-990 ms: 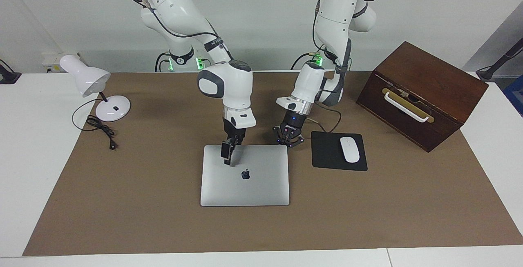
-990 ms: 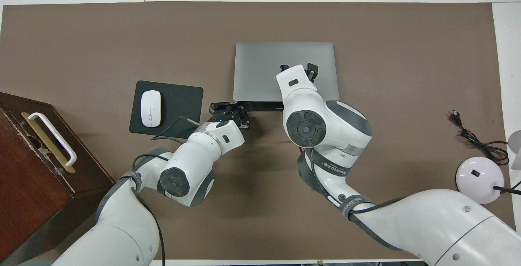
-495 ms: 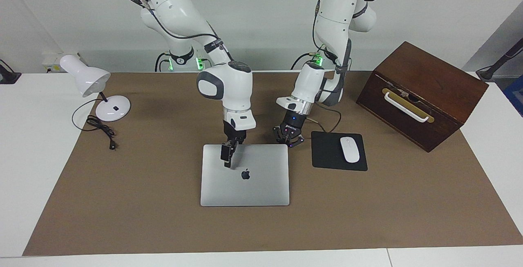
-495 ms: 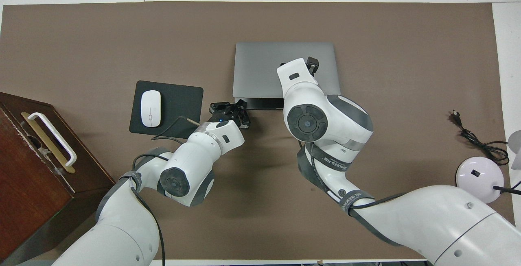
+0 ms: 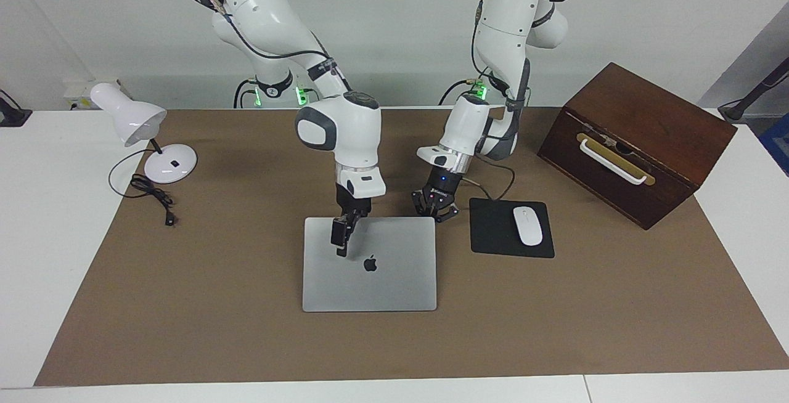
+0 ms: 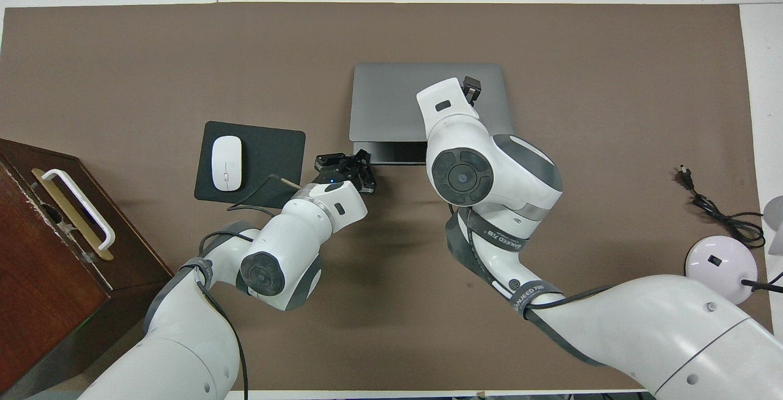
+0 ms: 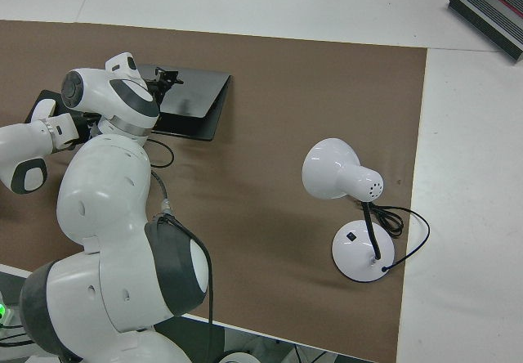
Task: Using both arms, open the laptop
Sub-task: 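Lift the laptop lid upward with the right gripper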
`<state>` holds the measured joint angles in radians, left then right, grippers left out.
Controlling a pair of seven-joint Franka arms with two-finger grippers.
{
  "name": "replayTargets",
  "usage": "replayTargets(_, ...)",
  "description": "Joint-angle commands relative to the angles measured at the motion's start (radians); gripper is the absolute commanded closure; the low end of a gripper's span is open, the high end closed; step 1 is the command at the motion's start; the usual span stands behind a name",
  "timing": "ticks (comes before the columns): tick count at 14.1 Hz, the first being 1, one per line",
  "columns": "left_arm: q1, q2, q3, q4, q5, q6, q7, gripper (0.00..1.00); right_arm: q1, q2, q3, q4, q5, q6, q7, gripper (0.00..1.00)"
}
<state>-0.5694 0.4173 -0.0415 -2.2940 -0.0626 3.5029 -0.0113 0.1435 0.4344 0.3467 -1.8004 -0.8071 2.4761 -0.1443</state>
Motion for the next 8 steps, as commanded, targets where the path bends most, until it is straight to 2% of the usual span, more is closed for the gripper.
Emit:
replayTargets(1,0.008,0.066,0.002,0.021,0.012,0.004,0.005,1.00,-0.019,0.026,0.009,0.055,-0.009,-0.023,-0.034,0.00)
replayTargets(8,0.006,0.069,0.002,0.021,0.010,0.004,0.005,1.00,-0.024,0.018,0.009,0.104,0.094,-0.078,-0.116,0.00)
